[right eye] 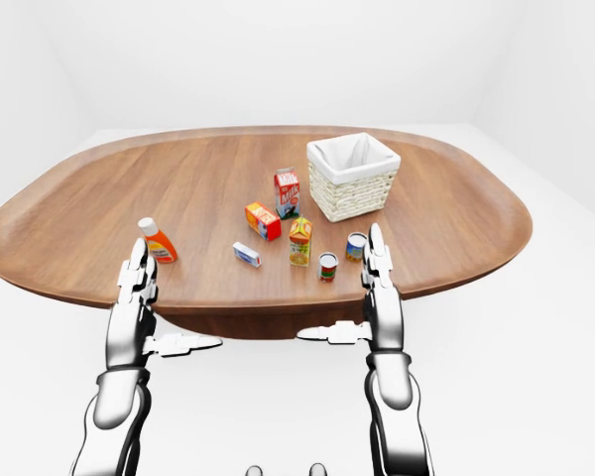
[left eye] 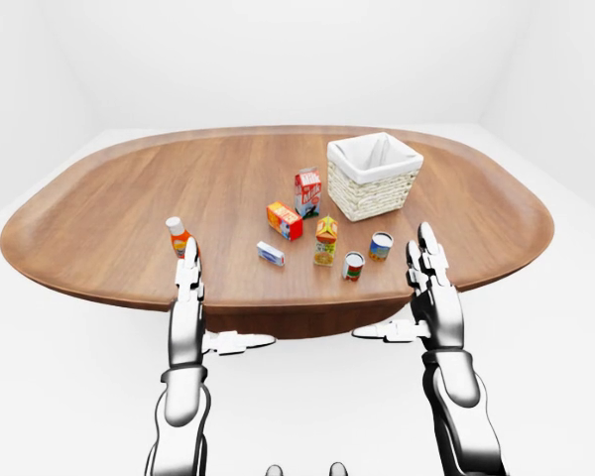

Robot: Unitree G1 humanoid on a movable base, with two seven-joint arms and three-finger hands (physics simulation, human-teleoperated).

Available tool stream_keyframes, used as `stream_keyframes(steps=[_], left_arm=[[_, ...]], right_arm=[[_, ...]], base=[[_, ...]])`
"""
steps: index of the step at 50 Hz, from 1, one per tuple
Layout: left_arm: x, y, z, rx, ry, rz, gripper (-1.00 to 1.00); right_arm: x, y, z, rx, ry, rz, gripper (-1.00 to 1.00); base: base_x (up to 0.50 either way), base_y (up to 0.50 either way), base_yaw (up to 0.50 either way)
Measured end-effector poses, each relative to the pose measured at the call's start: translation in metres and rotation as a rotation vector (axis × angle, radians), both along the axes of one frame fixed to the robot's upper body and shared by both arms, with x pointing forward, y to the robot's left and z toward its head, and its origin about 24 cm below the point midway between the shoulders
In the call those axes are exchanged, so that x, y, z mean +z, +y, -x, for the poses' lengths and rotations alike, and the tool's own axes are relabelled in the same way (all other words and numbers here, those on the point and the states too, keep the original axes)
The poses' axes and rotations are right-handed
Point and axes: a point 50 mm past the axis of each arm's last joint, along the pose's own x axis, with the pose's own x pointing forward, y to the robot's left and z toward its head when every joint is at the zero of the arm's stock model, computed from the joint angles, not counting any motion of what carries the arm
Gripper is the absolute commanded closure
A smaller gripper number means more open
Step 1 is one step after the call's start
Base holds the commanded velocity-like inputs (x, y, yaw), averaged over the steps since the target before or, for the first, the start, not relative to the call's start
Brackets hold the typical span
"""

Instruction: Pick up the alphabet soup and the tomato sauce, and put them in the basket.

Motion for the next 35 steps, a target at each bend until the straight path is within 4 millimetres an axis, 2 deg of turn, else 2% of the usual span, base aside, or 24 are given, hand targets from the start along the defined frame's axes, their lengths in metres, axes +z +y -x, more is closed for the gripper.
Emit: stream_keyframes(steps=[35], left_arm=[[0.0007, -0.0007, -0.0009, -0.009, -0.003, 0.004, -1.0]], right_arm=[[-0.003, 0.0001, -0.0008, 0.001, 0.013, -0.001, -1.0]], base=[[0.26, 0.0, 0.0]])
